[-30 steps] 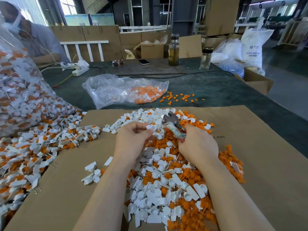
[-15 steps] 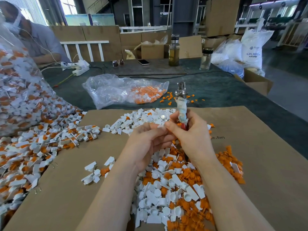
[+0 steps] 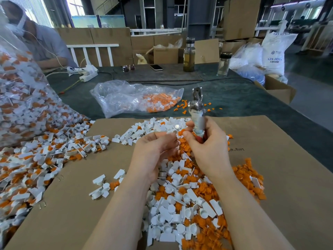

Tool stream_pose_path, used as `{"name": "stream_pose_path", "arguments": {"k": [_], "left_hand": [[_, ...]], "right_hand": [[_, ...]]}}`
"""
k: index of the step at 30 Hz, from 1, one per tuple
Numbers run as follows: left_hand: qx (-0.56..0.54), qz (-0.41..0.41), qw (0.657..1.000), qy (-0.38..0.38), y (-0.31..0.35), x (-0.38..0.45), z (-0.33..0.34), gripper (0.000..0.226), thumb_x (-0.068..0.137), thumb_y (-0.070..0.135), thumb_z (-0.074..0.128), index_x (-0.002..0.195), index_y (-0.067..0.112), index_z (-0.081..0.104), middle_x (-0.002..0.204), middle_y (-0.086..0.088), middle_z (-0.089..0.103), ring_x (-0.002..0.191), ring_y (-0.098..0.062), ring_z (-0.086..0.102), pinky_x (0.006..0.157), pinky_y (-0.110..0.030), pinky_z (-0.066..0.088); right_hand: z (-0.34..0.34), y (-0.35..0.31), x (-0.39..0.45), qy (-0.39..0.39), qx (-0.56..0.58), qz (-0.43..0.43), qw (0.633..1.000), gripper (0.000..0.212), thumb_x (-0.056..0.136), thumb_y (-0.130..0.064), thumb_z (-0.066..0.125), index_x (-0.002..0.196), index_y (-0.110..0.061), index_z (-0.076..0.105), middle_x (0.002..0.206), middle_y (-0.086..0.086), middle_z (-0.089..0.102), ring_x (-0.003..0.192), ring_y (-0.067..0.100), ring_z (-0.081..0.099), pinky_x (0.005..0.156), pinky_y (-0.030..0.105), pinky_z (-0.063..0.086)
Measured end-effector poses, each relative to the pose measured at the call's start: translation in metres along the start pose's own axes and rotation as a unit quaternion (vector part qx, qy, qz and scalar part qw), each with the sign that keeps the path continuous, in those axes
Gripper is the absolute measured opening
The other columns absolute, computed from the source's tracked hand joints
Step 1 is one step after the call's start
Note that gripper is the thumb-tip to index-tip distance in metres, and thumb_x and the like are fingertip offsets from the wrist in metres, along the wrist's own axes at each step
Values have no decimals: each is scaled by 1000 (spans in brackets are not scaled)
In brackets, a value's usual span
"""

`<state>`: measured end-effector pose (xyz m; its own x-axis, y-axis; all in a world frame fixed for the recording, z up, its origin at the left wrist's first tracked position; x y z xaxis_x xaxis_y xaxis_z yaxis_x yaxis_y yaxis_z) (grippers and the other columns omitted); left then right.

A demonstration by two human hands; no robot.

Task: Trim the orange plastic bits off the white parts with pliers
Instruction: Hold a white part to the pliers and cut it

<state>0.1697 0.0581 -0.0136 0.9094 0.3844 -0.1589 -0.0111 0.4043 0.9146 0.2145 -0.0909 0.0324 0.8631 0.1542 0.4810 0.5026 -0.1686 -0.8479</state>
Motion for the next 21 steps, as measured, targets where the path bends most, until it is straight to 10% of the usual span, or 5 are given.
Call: {"name": "stream_pose_path", "arguments": {"k": [21], "left_hand": [[13, 75, 997, 6, 11, -7, 8, 6, 79, -2, 77, 80, 2, 73, 75, -17, 75, 68, -19, 74, 58, -22, 57]], "right_hand": [[-9, -13, -5, 72, -49, -66, 994, 22, 82, -18, 75, 95, -26, 59, 81, -15, 64, 81, 0, 62, 69, 10, 47]]}}
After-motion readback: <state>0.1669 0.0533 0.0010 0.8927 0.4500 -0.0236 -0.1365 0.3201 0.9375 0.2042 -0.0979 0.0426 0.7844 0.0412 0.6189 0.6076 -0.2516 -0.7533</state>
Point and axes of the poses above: each hand's wrist, its own x-axis towards the middle knuckle, its own z-axis out of the palm, y = z × x, the point moved 8 cm from there along x, towards the middle knuckle
